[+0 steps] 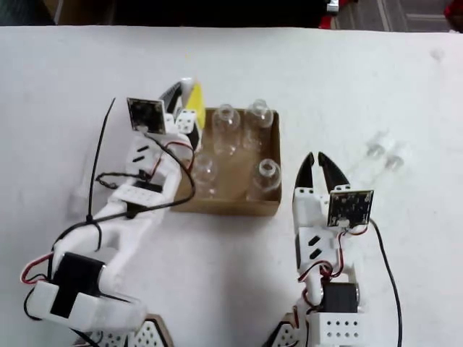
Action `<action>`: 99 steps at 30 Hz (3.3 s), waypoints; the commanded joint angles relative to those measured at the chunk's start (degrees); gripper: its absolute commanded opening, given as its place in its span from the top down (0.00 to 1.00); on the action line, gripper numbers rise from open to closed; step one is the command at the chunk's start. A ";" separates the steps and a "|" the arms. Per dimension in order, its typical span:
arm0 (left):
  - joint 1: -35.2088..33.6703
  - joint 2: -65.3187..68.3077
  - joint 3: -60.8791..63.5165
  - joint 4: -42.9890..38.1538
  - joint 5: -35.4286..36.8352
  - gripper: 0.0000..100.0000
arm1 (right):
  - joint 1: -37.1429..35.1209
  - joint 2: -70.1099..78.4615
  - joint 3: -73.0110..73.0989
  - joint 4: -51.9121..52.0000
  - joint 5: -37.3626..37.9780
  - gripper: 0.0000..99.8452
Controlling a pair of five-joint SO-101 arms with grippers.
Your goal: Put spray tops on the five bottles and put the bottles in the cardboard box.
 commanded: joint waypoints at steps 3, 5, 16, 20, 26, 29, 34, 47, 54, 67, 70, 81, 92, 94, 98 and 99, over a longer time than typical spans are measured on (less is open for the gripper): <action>0.22 -0.31 0.70 2.99 -1.93 0.61 | -0.04 -0.48 0.44 0.04 0.88 0.96; -0.13 -0.48 0.62 3.87 -1.76 0.59 | -0.04 -0.48 0.44 0.04 0.88 0.96; -1.98 -15.34 4.04 5.89 -0.26 0.70 | -0.04 -0.48 0.44 0.04 0.97 0.96; -3.30 -26.95 2.81 19.52 0.00 0.70 | 0.04 -0.48 0.44 0.04 0.97 0.96; -4.53 -44.44 -4.13 46.33 0.09 0.70 | 0.04 -0.48 0.44 0.04 0.97 0.96; -4.62 -51.47 -9.23 60.84 -0.26 0.70 | 0.04 -0.48 0.44 0.04 0.97 0.96; -10.51 -55.52 -21.19 84.13 -0.35 0.70 | 0.04 -0.48 0.44 0.13 0.97 0.96; -24.92 -35.47 -44.66 126.59 -9.32 0.70 | 0.04 -0.48 0.44 0.22 0.97 0.96; -34.68 -23.69 -45.71 137.76 -9.32 0.70 | -0.04 -0.48 0.44 0.22 0.97 0.96; -45.76 -7.52 -44.92 125.63 -9.14 0.70 | -0.22 -0.48 0.44 0.22 0.97 0.96; -45.58 -1.89 -45.01 128.26 -8.26 0.70 | -0.31 -0.48 0.44 0.22 0.97 0.96; -44.70 10.68 -44.92 132.31 18.99 0.70 | -0.40 -0.48 0.44 0.22 0.97 0.96; -41.27 11.03 -58.29 131.78 34.99 0.70 | -0.40 -0.48 0.44 0.22 0.97 0.96; -41.36 11.30 -60.66 126.51 36.57 0.70 | -0.31 -0.48 0.44 0.22 0.97 0.96; -40.40 13.14 -60.13 116.22 36.92 0.73 | -0.22 -0.48 0.44 0.22 0.97 0.96; -40.40 13.85 -60.22 114.90 36.66 0.76 | -0.22 -0.48 0.44 0.22 0.97 0.96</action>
